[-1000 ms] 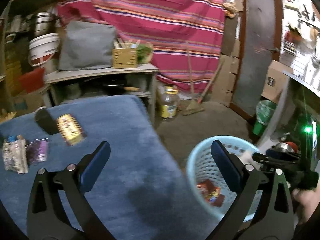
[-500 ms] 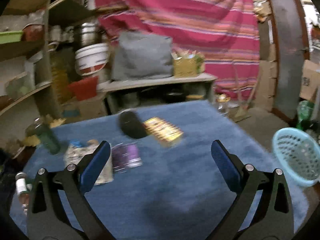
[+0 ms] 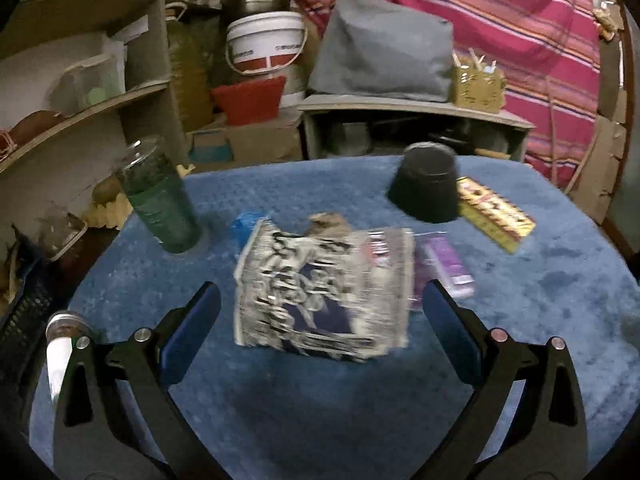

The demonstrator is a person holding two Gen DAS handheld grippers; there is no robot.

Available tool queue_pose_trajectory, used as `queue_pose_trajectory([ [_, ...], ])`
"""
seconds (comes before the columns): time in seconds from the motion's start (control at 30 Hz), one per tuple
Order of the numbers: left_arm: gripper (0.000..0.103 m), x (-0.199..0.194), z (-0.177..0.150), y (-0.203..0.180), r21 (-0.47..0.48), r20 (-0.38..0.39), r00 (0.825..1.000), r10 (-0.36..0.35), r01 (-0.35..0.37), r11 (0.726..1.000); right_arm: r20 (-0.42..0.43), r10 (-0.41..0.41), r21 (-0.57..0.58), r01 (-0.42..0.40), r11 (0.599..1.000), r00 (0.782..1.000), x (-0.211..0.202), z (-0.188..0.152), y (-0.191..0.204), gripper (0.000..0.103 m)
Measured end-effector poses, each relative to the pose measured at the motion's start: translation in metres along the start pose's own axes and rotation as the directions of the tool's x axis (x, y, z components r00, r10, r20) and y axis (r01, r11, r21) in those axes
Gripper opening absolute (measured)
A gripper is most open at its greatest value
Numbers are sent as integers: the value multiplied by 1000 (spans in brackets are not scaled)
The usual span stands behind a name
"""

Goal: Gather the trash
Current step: 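Move both open tools back over the table, then grasp the black-and-white snack bag with the left tool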

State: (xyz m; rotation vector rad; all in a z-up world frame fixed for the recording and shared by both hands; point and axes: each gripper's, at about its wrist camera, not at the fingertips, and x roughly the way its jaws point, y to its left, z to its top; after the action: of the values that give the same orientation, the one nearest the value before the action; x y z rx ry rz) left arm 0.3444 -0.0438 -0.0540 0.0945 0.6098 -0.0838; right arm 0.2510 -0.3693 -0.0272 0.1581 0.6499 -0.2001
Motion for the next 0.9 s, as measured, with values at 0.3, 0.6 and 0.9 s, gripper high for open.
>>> queue_pose_trajectory([
  [0.3, 97, 31, 5, 17, 0, -40, 999, 1, -1, 1000, -26, 53, 20, -53, 998, 998, 32, 10, 43, 98],
  [0.6, 89, 49, 2, 12, 15, -125, 987, -103, 106, 994, -64, 115, 36, -113, 993, 991, 54, 12, 75, 98],
  [0.9, 32, 34, -2, 4, 58, -94, 988, -122, 127, 990, -79, 104, -2, -105, 995, 991, 55, 9, 88, 98],
])
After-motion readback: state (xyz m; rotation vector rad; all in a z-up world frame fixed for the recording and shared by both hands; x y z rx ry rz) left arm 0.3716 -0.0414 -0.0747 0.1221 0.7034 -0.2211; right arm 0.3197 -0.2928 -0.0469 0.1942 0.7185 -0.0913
